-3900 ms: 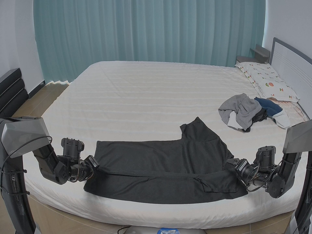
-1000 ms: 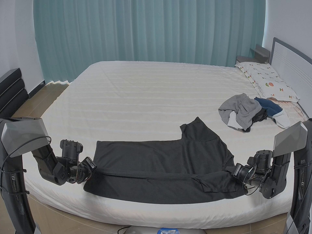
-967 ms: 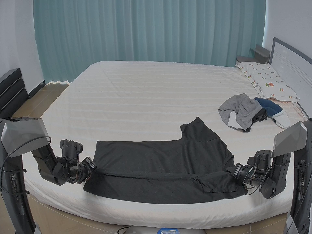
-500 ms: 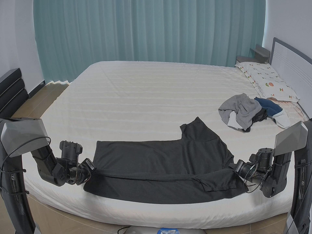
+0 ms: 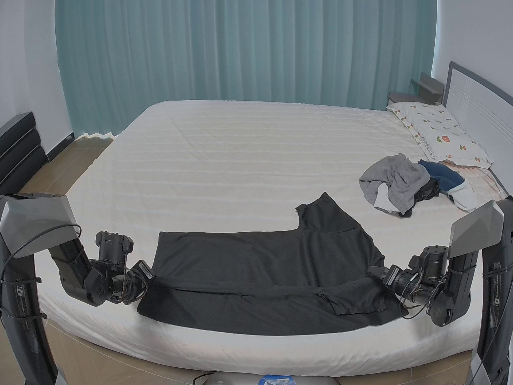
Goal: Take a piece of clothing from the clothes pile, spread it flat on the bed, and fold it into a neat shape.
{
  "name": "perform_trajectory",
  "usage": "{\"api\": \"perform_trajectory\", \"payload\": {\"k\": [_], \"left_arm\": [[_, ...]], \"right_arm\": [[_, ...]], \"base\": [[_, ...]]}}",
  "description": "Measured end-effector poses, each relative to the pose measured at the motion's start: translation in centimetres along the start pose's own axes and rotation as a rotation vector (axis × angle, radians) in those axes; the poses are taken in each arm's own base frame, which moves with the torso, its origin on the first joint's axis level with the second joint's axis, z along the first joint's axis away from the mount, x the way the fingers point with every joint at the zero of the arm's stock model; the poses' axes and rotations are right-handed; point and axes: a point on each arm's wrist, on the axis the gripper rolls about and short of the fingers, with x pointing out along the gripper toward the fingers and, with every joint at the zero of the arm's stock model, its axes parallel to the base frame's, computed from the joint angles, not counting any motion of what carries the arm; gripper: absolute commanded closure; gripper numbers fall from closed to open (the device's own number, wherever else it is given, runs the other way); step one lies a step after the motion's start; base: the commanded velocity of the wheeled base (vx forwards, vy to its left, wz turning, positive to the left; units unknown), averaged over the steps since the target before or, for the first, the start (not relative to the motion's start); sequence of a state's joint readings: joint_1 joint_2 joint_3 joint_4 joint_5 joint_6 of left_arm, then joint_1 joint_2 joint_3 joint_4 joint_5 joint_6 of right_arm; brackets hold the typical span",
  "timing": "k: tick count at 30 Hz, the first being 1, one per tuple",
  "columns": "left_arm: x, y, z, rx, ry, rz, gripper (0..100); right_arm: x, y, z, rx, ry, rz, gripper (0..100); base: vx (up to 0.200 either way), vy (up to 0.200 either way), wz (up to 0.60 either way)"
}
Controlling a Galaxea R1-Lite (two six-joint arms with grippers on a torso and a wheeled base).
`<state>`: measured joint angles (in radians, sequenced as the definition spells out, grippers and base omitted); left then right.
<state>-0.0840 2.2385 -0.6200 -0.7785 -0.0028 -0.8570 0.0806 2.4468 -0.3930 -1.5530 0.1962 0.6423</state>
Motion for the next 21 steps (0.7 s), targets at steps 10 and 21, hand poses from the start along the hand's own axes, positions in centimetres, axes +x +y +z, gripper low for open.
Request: {"api": "perform_trajectory", "payload": {"k": [10,21], "left_arm": [[-0.8,-1.0,2.6,-0.032,-0.067,-0.065,0],[0.5,-4.9,6.5,-0.023,-0.099,-0.178,0]], "right_arm": [[-0.9,0.1,1.8,0.149,-0.061,0.008,0],[-1.1,0.1,2.1,0.241,-0.066,0.018,0]], "base": [[0.000,0.000,0.00],[0.000,0.000,0.00]]}}
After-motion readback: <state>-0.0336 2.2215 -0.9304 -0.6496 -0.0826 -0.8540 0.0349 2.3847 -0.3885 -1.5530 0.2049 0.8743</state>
